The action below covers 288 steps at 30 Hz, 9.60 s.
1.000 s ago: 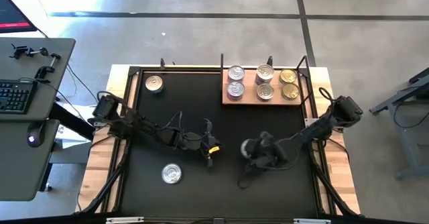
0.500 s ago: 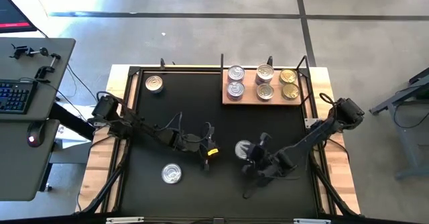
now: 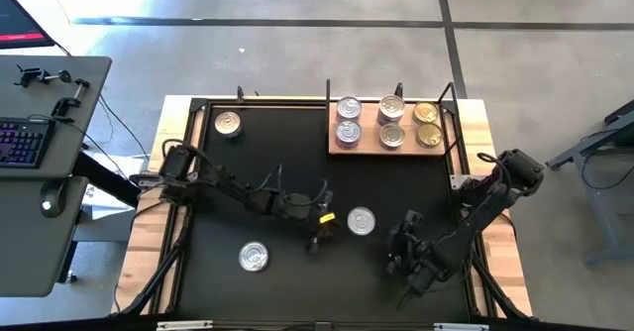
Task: Stack canned seafood by type on shelf
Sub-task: Stack the green tuna can on top of the other green tuna can on the shelf, then stack the blue-pink tuna can on top of the other blue-pink tuna can on the shelf
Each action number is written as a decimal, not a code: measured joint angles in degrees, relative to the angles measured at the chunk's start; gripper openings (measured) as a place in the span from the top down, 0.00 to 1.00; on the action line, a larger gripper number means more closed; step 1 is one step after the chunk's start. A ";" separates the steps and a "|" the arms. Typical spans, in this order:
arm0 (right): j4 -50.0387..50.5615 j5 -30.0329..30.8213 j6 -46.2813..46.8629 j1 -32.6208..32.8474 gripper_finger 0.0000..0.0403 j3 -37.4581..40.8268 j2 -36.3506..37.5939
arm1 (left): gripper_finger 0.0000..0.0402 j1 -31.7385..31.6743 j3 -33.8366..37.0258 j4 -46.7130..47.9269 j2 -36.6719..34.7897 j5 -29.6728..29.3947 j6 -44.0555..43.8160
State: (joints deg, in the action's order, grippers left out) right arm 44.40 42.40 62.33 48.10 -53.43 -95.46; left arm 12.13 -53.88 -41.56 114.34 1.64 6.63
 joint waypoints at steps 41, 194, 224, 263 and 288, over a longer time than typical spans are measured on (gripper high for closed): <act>-39.51 5.09 -37.58 -2.29 0.35 13.42 0.63 | 0.99 -4.62 -21.92 26.95 9.91 6.64 14.14; 12.18 -17.79 -44.95 -61.30 0.37 -1.01 26.58 | 0.91 3.67 1.58 3.63 -2.10 -9.38 -0.44; -57.53 8.53 -29.55 -11.28 0.37 27.26 7.04 | 0.77 -16.59 1.56 93.73 -31.02 -44.62 -51.37; -56.28 11.88 -16.27 -10.56 0.37 27.26 6.99 | 0.64 -33.02 1.65 86.57 -25.59 -3.81 -26.77; -57.83 12.63 -16.07 -10.60 0.37 27.26 6.99 | 0.33 -46.02 1.52 46.32 -24.63 2.35 -3.92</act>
State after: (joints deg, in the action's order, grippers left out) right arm -13.42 55.02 46.26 37.50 -26.17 -88.47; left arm -33.89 -52.36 4.76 89.71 3.98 2.72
